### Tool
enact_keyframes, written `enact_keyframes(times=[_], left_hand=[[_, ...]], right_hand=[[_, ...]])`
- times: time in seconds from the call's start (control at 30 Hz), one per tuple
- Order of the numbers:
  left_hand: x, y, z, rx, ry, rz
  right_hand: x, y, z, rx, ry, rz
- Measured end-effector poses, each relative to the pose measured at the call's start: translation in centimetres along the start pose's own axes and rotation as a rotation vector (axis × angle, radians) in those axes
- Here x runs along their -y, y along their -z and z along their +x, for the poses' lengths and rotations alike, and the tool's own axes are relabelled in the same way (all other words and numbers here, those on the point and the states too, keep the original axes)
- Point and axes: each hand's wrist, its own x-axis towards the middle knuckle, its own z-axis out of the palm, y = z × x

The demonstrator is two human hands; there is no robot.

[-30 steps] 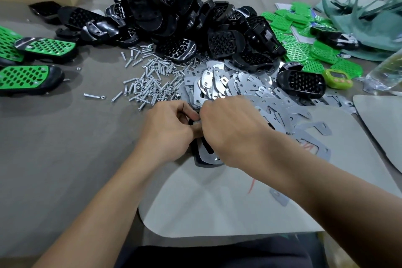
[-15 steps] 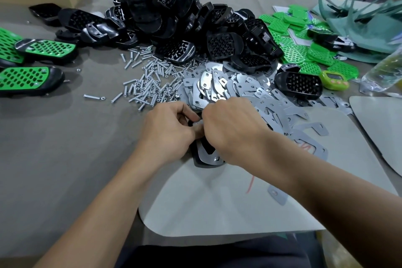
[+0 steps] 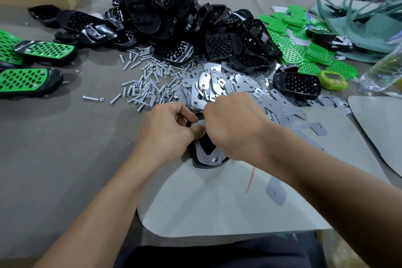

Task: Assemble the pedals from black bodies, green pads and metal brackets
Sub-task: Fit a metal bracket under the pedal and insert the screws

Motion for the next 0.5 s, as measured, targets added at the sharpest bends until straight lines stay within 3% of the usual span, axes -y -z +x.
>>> enact_keyframes(times=[0.13, 0.23, 0.5], left_hand=[[-0.06, 0.20, -0.07, 0.013, -0.004, 0.004], [-0.15, 0.21, -0.07, 0.016, 0.001, 0.004], [-0.03, 0.19, -0.16, -0.005, -0.020, 0.000]], right_hand=[[-0.85, -0.45, -0.41, -0.036, -0.012, 0.061], [-0.90, -0.17, -0.46, 0.029, 0.042, 0.123], [-0.19, -0.40, 0.03, 0.030, 0.057, -0.016]])
